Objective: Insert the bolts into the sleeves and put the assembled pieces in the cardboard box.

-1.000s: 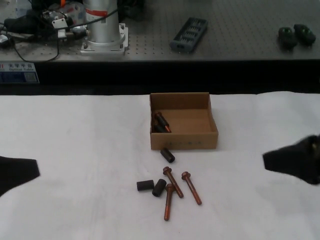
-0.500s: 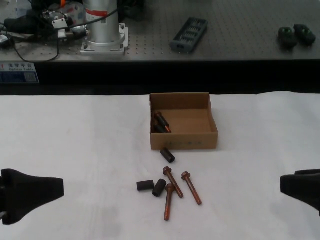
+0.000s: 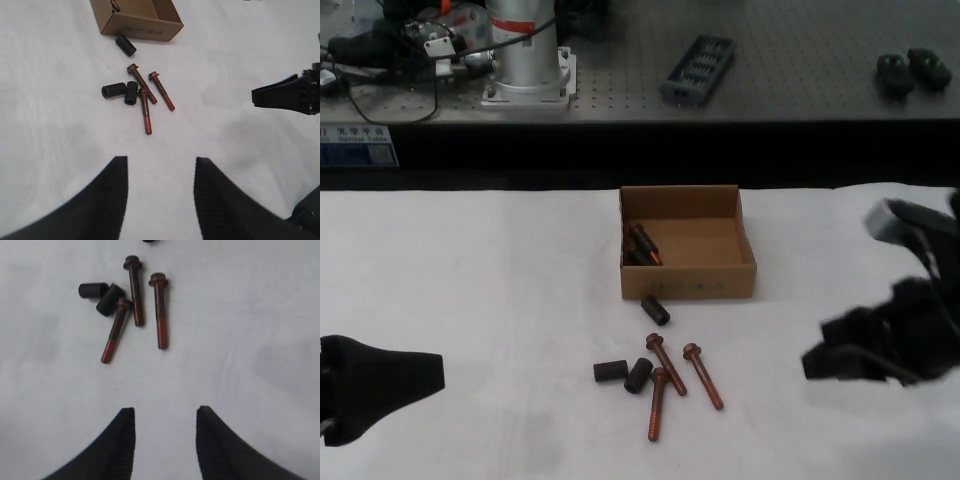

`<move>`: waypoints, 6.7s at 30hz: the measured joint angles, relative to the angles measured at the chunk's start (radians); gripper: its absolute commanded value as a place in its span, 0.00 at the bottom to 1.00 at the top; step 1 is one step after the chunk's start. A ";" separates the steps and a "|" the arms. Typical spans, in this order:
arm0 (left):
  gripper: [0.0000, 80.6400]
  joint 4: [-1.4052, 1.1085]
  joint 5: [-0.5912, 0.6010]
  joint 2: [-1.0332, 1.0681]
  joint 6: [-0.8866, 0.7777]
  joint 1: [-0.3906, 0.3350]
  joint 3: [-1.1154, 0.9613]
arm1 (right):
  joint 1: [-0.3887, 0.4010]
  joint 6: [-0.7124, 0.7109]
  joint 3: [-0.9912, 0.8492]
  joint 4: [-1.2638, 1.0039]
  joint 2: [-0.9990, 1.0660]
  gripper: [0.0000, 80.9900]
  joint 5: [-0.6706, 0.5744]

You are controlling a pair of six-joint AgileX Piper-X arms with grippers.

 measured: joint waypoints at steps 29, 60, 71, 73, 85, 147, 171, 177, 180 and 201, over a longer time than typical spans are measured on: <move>0.39 0.000 0.037 0.000 0.000 0.000 0.000 | 0.188 -0.148 -0.511 0.230 0.570 0.29 0.230; 0.39 0.000 0.037 0.000 0.000 0.000 0.000 | 0.251 -0.218 -0.518 0.173 0.620 0.25 0.309; 0.39 0.000 0.037 0.000 0.000 0.000 0.000 | 0.247 -0.259 -0.520 0.185 0.620 0.02 0.305; 0.39 0.000 0.037 0.000 0.010 0.000 0.000 | 0.245 -0.263 -0.520 0.202 0.614 0.02 0.283; 0.39 0.004 -0.060 0.003 0.358 -0.003 0.000 | 0.255 -0.247 -0.331 0.192 0.253 0.02 0.179; 0.32 -0.048 -0.301 1.173 1.357 -0.314 -0.629 | 0.255 -0.142 0.064 0.192 -0.431 0.02 0.060; 0.39 -0.030 -0.345 1.177 1.294 -0.358 -0.629 | 0.255 -0.142 0.064 0.192 -0.431 0.02 0.037; 0.39 -0.028 -0.353 1.238 1.277 -0.361 -0.665 | 0.255 -0.142 0.064 0.192 -0.431 0.02 0.016; 0.39 -0.028 -0.356 1.276 1.275 -0.361 -0.689 | 0.255 -0.142 0.064 0.192 -0.431 0.02 0.006; 0.01 0.127 -0.631 1.279 1.364 -0.381 -0.730 | 0.256 -0.135 0.064 0.185 -0.446 0.02 -0.012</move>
